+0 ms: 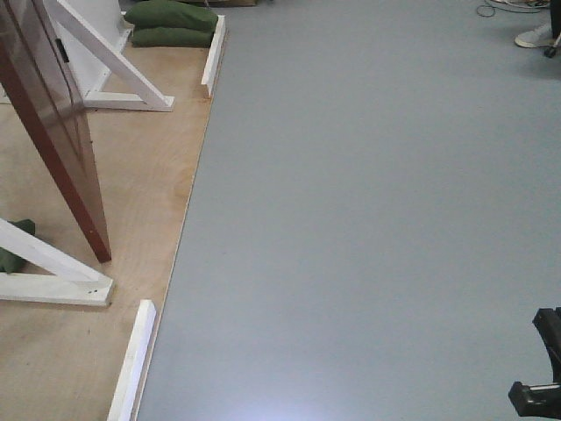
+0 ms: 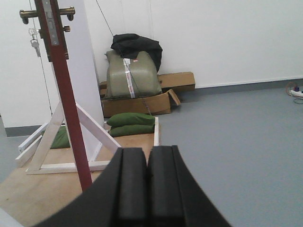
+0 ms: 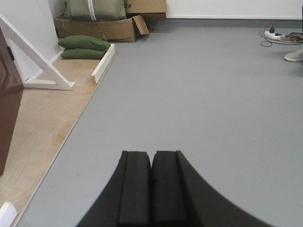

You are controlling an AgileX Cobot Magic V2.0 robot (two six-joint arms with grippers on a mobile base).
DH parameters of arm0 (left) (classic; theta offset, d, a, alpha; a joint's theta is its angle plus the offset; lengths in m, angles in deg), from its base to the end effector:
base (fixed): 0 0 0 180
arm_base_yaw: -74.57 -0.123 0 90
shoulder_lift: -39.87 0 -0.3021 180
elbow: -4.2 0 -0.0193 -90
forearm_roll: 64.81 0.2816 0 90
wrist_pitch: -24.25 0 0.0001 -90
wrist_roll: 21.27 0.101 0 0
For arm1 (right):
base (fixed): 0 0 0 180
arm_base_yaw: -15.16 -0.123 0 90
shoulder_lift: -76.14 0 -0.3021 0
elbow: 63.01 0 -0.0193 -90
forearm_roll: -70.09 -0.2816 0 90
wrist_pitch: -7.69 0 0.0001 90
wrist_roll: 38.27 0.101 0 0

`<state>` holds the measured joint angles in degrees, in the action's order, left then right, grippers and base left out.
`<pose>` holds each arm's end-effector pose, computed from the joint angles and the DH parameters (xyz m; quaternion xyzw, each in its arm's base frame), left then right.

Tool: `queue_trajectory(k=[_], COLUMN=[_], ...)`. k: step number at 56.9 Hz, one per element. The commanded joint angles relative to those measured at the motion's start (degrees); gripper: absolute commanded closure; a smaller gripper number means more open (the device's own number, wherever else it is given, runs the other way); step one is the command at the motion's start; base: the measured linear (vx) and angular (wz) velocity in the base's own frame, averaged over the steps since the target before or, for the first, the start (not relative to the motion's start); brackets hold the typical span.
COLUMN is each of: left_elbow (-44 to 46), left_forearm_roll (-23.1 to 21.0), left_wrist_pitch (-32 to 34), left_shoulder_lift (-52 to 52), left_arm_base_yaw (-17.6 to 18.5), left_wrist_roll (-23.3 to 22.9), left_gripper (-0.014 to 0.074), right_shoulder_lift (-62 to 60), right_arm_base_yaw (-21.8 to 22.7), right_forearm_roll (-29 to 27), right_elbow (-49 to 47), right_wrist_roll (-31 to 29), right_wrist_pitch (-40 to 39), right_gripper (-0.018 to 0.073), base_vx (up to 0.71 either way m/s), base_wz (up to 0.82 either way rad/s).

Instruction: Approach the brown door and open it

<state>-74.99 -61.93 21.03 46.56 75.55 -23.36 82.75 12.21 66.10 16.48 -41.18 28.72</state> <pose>0.0804 -0.0011 0.1992 0.0098 0.7014 -0.0002 0.7127 0.0758 0.0064 0.1664 -0.0224 0.8039 0.0296 0.5935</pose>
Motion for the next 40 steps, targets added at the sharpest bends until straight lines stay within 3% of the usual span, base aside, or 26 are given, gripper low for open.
queue_trajectory(k=[1,40], left_elbow=[1.03,1.03], left_forearm_roll=[-0.59,-0.59], left_wrist_pitch=[4.41,4.41], left_shoulder_lift=[-0.78,-0.78], left_arm_base_yaw=[0.09,0.09], left_wrist_roll=[-0.13,-0.13], left_gripper=[0.0545,0.0545], right_shoulder_lift=[-0.32,-0.32], right_arm_base_yaw=[-0.12,-0.12], right_forearm_roll=[0.20,0.20], right_elbow=[0.25,0.25], right_wrist_roll=[-0.37,-0.37], right_wrist_pitch=[-4.39,-4.39], right_gripper=[0.0559,0.0559], base_vx=[0.45,0.44], base_wz=[0.03,0.03])
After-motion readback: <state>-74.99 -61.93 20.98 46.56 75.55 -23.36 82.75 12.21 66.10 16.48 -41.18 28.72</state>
